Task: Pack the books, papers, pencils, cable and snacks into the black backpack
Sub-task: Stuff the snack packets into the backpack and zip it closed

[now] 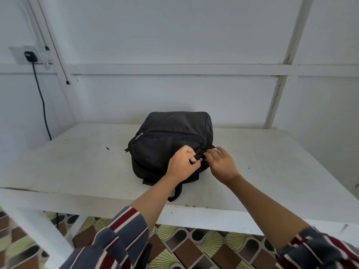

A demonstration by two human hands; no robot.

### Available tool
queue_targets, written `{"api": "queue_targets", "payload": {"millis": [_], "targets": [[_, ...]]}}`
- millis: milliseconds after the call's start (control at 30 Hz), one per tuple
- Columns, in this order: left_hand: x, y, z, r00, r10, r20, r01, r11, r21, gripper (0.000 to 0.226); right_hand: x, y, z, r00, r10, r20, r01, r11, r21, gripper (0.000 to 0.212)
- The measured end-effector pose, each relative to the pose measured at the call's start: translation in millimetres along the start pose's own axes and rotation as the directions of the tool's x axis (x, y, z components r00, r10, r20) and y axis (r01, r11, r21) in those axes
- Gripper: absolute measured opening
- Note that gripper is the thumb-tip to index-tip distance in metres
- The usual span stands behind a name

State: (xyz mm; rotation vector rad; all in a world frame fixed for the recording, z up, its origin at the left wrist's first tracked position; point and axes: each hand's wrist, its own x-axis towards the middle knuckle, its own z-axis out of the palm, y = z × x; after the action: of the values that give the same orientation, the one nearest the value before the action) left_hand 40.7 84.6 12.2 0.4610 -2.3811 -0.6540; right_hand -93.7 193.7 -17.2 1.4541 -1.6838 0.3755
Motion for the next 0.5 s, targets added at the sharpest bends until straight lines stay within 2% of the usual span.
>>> {"api": "queue_targets", "payload": {"millis": [233, 367, 433, 500], "targets": [[-8, -5, 1, 0.990, 0.137, -0.016, -0.136, 0.990, 0.047, 0.022, 0, -1, -4, 1.000, 0.018, -0.003, -0.018, 1.000, -0.015, 0.030], [-18, -16, -11, 0.970, 0.235, -0.064, -0.233, 0.972, 0.030, 0.029, -1, 1, -8, 0.994, 0.109, 0.024, -0.108, 0.994, -0.013, 0.016], [-22, -25, -21, 0.966, 0.239, -0.095, -0.237, 0.971, 0.025, 0.029, 0, -1, -6, 0.990, 0.135, 0.045, -0.135, 0.991, -0.007, 0.025], [-24, -33, -29, 0.964, 0.242, -0.111, -0.245, 0.970, -0.007, 0.025, 3, -5, -9, 0.991, 0.128, 0.035, -0.128, 0.992, -0.001, 0.011]]}}
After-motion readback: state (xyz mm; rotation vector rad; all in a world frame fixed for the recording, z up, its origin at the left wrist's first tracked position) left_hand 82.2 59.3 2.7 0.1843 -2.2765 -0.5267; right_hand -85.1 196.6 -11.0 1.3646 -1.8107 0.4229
